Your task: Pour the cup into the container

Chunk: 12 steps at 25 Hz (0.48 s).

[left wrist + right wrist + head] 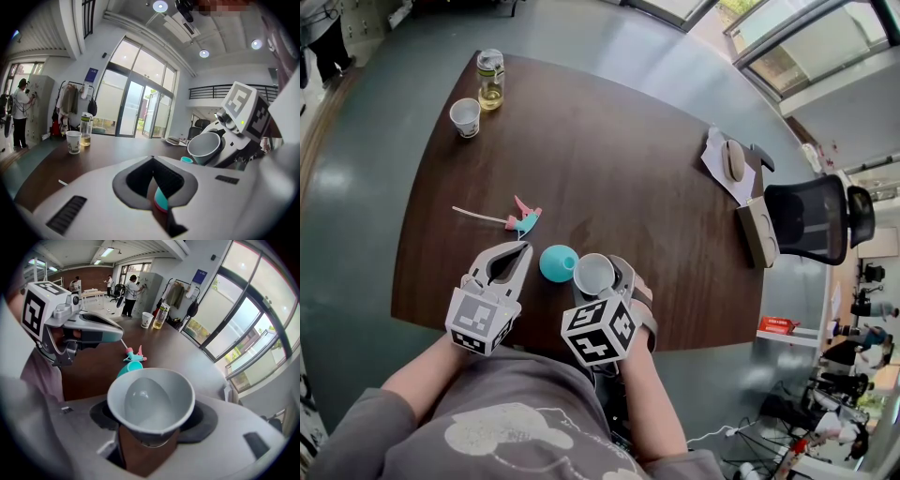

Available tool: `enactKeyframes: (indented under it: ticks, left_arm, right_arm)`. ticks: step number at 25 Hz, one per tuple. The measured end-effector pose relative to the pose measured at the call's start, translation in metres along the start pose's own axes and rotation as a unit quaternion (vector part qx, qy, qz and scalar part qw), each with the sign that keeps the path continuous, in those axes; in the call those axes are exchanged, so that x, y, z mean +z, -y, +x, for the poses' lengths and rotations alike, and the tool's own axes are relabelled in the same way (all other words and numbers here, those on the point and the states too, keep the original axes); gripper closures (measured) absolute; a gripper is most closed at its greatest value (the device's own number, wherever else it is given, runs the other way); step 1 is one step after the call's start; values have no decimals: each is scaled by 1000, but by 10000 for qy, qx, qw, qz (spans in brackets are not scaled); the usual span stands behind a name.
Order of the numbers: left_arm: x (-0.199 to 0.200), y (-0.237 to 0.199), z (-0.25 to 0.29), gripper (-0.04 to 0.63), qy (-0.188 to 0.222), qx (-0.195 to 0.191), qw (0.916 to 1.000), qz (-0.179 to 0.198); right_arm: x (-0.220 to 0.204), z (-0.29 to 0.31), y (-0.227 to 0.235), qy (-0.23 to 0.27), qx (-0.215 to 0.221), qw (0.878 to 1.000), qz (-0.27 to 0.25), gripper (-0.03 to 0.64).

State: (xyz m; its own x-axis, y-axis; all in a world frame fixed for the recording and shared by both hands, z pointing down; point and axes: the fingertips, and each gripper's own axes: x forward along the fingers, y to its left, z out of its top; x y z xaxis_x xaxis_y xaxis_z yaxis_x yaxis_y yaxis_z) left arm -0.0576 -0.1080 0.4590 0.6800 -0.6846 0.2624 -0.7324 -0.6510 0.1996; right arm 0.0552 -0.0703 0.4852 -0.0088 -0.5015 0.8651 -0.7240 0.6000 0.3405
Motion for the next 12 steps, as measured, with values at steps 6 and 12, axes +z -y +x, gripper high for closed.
enactKeyframes:
  ticks: [6, 12]
  left_arm:
    - [1, 1, -1, 588, 23, -1, 10000, 23]
    - [-1, 4, -1, 588, 2, -53, 10000, -5]
  right_arm:
    - [-1, 0, -1, -233, -61, 9996, -162, 322]
    - [-2, 0, -1, -452, -87, 9986, -245, 322]
